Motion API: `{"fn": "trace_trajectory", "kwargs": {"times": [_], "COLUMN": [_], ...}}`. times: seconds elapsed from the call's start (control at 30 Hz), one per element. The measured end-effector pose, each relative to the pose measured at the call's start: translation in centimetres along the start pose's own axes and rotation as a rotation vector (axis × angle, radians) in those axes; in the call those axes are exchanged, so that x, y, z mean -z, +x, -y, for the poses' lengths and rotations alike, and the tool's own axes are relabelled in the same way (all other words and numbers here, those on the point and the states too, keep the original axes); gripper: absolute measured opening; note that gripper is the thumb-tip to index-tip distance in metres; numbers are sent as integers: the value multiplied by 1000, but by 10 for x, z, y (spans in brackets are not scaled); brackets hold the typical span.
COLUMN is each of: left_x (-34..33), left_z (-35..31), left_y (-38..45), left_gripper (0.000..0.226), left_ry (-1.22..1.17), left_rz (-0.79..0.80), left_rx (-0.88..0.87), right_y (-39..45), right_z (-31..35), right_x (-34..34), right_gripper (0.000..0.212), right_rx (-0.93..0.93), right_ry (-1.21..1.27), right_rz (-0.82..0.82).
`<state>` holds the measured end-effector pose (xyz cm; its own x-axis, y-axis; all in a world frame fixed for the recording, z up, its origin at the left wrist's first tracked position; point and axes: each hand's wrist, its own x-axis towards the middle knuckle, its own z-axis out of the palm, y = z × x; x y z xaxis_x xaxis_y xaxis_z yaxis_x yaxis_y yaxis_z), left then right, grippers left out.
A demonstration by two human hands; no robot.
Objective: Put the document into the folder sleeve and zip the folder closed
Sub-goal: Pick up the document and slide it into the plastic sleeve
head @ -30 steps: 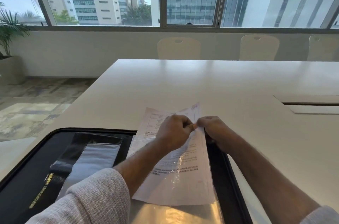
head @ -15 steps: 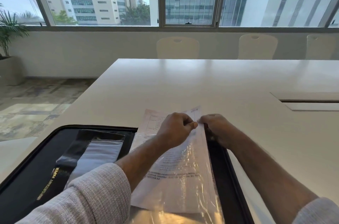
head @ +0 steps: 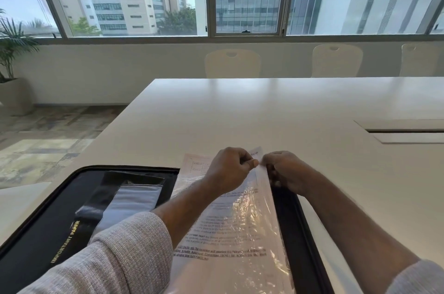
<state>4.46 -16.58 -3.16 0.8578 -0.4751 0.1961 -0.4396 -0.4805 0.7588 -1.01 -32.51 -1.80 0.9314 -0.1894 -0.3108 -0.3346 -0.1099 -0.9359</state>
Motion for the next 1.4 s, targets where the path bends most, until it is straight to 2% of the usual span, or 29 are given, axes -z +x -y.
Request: {"fn": "trace_trajectory", "kwargs": {"times": [0.1,0.2,0.33,0.4,0.47,0.57,0.67,0.73,0.77,0.83,0.9,0.93,1.03,1.23,1.4], "left_x": [0,-4,-6,-5,-5,-7,-4,-2,0,5,15,23,53,109,115], "left_z": [1,1,2,2,3,5,7,7,6,5,6,9,27,69,81], "left_y": [1,0,0,0,0,0,0,1,2,2,1,0,-3,-9,-18], "left_gripper": [18,18,15,15,15,16,17,15,14,17,15,14,19,20,14], "left_ry": [3,2,2,-4,3,3,2,-14,-23,-25,21,69,248,539,344], "left_rz": [-5,29,43,39,34,29,29,40,47,82,182,242,326,278,240], "left_rx": [-4,-5,-20,-20,-27,-37,-40,-47,-51,-64,-73,-71,-44,17,97], "right_y": [-4,-3,0,0,0,-2,-2,-3,-4,-6,-6,-7,-9,-11,-7], "right_z": [0,0,-2,-4,-5,-6,-9,-11,-11,-11,-13,-13,-13,-5,4], "right_x": [6,7,0,-3,-4,-2,4,6,6,4,3,3,4,-4,-10], "right_gripper": [16,20,20,30,34,28,59,65,62,38,16,13,10,10,7], "right_rx": [-23,-38,77,120,134,170,264,310,323,333,288,269,271,335,379], "right_ry": [-56,25,134,143,137,119,72,3,-35,-94,-114,-125,-134,-146,-288], "right_rz": [88,73,-8,-33,-15,61,210,275,280,270,240,220,178,108,87]}}
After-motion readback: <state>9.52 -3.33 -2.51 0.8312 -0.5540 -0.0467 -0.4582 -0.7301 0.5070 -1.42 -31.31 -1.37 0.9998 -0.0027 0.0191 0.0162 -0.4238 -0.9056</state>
